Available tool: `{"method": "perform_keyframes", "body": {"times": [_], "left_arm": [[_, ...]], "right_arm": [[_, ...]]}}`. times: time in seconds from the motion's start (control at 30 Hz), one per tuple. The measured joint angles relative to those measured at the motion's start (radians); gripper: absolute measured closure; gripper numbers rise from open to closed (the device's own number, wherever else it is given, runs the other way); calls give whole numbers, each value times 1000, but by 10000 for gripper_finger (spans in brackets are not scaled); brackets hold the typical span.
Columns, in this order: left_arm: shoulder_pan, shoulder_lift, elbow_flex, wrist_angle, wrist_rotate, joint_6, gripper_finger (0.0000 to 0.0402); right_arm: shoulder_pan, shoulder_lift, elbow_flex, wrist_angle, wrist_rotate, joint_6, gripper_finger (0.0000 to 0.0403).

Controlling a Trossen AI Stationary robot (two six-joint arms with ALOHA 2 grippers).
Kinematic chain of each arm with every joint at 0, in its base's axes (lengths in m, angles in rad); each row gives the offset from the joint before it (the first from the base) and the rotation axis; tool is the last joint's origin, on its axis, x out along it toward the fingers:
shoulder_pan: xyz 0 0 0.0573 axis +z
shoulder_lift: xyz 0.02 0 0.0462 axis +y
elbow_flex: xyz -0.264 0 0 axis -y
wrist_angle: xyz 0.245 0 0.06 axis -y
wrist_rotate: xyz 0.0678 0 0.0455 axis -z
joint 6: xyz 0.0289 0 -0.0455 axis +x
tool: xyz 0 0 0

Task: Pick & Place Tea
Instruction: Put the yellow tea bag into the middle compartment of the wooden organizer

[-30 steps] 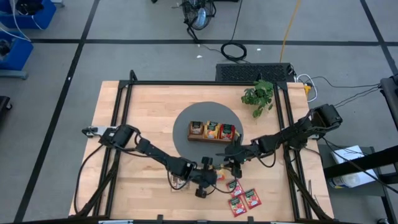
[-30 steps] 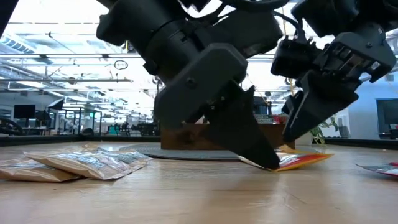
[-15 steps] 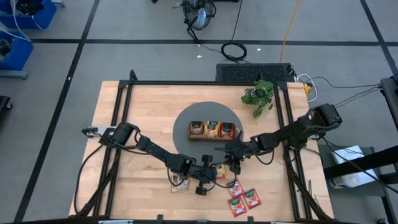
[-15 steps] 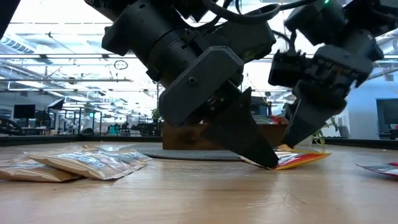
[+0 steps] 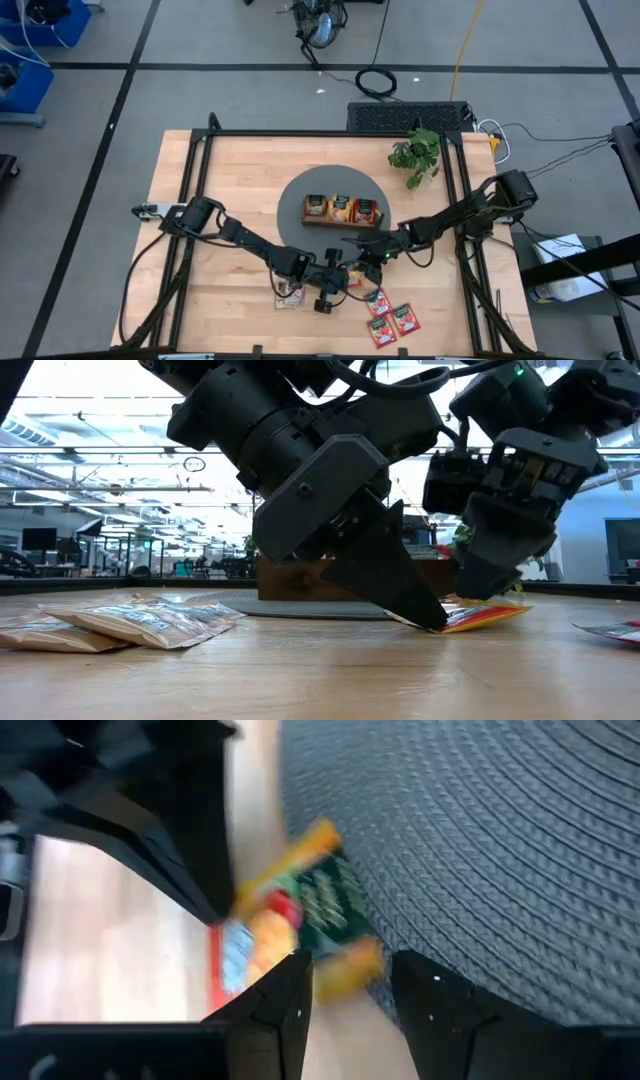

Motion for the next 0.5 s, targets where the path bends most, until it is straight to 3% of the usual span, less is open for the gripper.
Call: {"method": "perform_keyframes", "body": {"times": [0.33,0.5], "left_arm": [[0,0,-1,-2,1,1,398],[-1,0,-1,-3,3,1,390]], "right_arm": [[7,58,1,113,-25,-11,278],[22,56,-1,117,-22,-61,332]]}}
